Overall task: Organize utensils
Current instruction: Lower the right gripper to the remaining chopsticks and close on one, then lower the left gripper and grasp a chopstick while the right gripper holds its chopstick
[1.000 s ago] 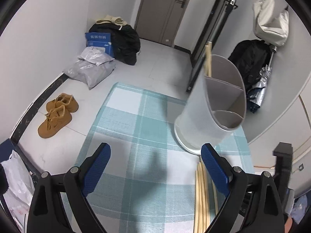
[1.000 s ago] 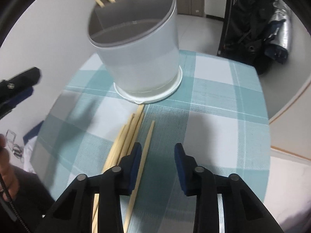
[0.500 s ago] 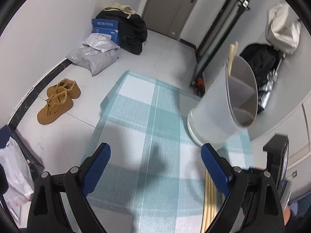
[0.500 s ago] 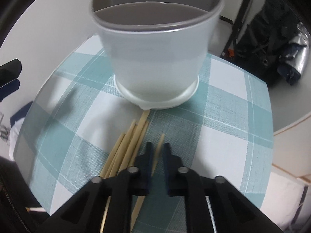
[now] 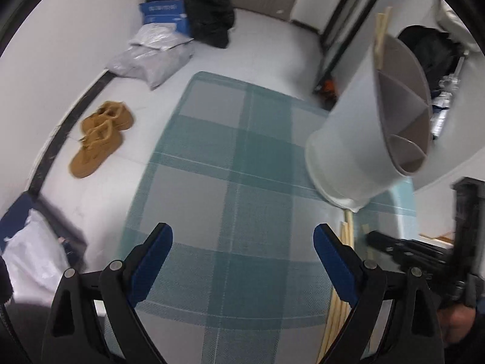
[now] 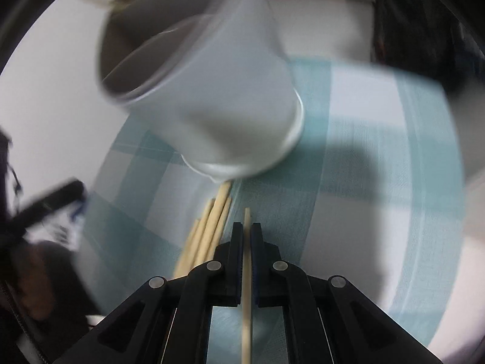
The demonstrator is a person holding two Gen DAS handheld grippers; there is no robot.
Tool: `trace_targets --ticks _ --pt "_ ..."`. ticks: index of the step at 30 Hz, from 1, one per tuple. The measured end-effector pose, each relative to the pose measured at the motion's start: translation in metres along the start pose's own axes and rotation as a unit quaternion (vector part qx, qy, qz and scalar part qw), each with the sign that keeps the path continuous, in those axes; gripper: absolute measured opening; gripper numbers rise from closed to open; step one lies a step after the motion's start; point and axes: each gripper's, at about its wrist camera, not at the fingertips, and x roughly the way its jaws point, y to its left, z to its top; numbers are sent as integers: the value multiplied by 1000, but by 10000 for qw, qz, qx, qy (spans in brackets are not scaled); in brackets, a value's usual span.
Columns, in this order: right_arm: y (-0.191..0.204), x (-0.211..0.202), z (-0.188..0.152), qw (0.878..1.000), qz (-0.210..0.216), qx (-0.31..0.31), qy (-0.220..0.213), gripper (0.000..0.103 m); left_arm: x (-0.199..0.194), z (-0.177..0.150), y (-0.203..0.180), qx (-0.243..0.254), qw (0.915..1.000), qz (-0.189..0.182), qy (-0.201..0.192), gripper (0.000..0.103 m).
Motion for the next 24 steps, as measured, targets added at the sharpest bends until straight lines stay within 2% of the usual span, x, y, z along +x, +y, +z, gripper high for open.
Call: trace_targets --ticks 2,4,8,10,12,15,16,18,21,24 --pt "-3 -10 0 9996 23 219 -170 4 2 2 -6 -25 9996 57 267 91" --pt "-8 -15 1 9984 81 552 -92 4 4 3 -13 -28 9987 -203 464 91" --pt "-7 -28 -4 9965 179 674 -464 4 11 -10 -27 265 9990 -194 306 91" --pt "-13 -32 7 9939 249 729 -792 4 19 -23 -31 397 9977 -400 374 91" --pt "-21 -36 0 9895 469 894 -1035 4 23 -39 -35 582 9972 -330 348 91" --pt "-24 -43 -12 9840 579 918 -1415 4 21 -59 -37 697 9969 -285 228 91" --pt "-27 -47 -17 9823 571 947 -1514 4 20 -62 -39 717 9964 -310 324 91" --pt "-29 -49 -25 9777 617 1139 -1655 4 11 -67 -42 690 9966 -350 275 91" --pt "-31 -55 -28 9706 702 1369 -1849 4 0 -69 -55 923 9950 -303 221 91" --pt "-29 -62 -25 9661 686 1439 -2032 4 5 -69 -67 1135 9923 -336 376 91"
